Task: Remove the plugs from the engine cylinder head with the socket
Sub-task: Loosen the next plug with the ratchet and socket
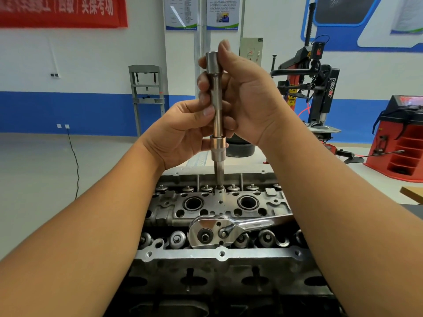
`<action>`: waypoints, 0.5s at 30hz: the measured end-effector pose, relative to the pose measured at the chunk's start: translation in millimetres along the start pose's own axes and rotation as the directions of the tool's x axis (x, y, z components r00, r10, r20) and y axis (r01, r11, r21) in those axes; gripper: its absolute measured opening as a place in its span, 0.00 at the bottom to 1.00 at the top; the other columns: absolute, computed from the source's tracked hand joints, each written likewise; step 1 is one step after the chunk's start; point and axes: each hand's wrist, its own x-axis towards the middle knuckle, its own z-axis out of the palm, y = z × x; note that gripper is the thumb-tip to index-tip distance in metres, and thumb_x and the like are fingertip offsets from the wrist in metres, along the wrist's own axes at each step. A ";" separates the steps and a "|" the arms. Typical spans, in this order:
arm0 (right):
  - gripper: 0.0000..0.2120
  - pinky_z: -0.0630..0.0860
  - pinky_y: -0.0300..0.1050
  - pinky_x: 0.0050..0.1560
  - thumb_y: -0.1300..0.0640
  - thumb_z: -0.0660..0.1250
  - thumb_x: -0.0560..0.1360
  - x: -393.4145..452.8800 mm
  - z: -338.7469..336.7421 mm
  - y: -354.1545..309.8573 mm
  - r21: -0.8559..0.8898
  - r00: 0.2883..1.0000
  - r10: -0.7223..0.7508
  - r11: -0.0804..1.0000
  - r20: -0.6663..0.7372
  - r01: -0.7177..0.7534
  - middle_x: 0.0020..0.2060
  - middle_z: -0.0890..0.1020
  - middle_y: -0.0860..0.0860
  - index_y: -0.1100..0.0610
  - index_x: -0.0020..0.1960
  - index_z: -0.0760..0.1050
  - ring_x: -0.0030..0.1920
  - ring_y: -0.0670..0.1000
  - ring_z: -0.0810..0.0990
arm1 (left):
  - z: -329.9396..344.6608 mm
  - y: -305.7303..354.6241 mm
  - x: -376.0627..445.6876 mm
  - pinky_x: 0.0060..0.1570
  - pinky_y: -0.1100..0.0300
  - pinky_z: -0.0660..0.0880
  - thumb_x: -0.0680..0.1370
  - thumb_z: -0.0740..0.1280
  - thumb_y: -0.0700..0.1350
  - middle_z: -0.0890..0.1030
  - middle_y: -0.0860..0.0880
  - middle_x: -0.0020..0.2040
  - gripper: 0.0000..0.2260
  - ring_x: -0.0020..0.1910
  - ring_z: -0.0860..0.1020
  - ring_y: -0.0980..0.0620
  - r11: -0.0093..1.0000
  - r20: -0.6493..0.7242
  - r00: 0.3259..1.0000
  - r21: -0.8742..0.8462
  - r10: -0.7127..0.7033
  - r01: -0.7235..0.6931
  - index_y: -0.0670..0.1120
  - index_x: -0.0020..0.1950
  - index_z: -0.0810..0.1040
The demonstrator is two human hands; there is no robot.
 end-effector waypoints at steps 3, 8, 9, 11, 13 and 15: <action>0.17 0.69 0.43 0.34 0.46 0.60 0.85 -0.5 -0.1 -0.4 -0.058 1.000 0.000 0.998 -0.027 -0.002 0.35 0.81 0.52 0.60 0.53 0.77 0.35 0.53 0.75 | 2.3 -0.7 1.4 0.46 0.55 0.82 0.70 0.81 0.51 0.87 0.46 0.45 0.17 0.46 0.86 0.49 1.000 -0.014 1.000 0.021 0.014 -0.014 0.45 0.53 0.86; 0.13 0.70 0.49 0.40 0.49 0.63 0.84 1.4 0.3 1.2 -0.120 0.997 -0.061 0.991 -0.036 0.057 0.34 0.80 0.52 0.60 0.54 0.70 0.34 0.54 0.73 | 3.0 -0.7 3.5 0.43 0.57 0.81 0.65 0.84 0.53 0.87 0.48 0.43 0.19 0.44 0.85 0.52 0.998 -0.071 0.997 0.057 0.037 -0.033 0.45 0.51 0.86; 0.14 0.70 0.48 0.39 0.49 0.62 0.84 1.4 0.8 1.2 -0.107 0.998 -0.058 0.993 -0.033 0.054 0.34 0.81 0.53 0.61 0.54 0.71 0.34 0.54 0.73 | 2.4 0.0 2.7 0.43 0.56 0.81 0.67 0.83 0.54 0.87 0.47 0.44 0.19 0.45 0.86 0.51 0.999 -0.064 0.998 0.039 0.027 -0.025 0.45 0.52 0.86; 0.16 0.69 0.45 0.34 0.48 0.59 0.86 1.0 1.2 0.7 -0.073 0.999 -0.044 0.996 -0.026 0.042 0.35 0.82 0.54 0.61 0.53 0.74 0.35 0.55 0.73 | 1.0 1.2 1.2 0.46 0.53 0.83 0.71 0.80 0.54 0.87 0.45 0.47 0.18 0.47 0.86 0.47 1.000 -0.021 1.000 0.003 0.001 -0.001 0.45 0.55 0.86; 0.18 0.68 0.44 0.32 0.47 0.57 0.87 0.0 0.6 -0.1 -0.031 1.000 -0.025 0.999 -0.015 0.024 0.36 0.82 0.54 0.61 0.53 0.77 0.35 0.55 0.73 | 1.3 1.2 0.6 0.48 0.51 0.83 0.72 0.79 0.53 0.87 0.45 0.47 0.17 0.48 0.86 0.46 1.000 0.004 1.000 0.000 -0.003 0.003 0.44 0.55 0.86; 0.20 0.72 0.42 0.32 0.46 0.56 0.87 -0.8 0.4 -1.0 -0.027 1.000 0.000 1.000 -0.022 -0.001 0.36 0.82 0.54 0.61 0.54 0.78 0.36 0.54 0.74 | 3.4 0.6 1.2 0.46 0.54 0.83 0.71 0.80 0.53 0.87 0.46 0.45 0.16 0.46 0.86 0.48 1.000 -0.013 1.000 0.020 0.008 -0.008 0.44 0.53 0.86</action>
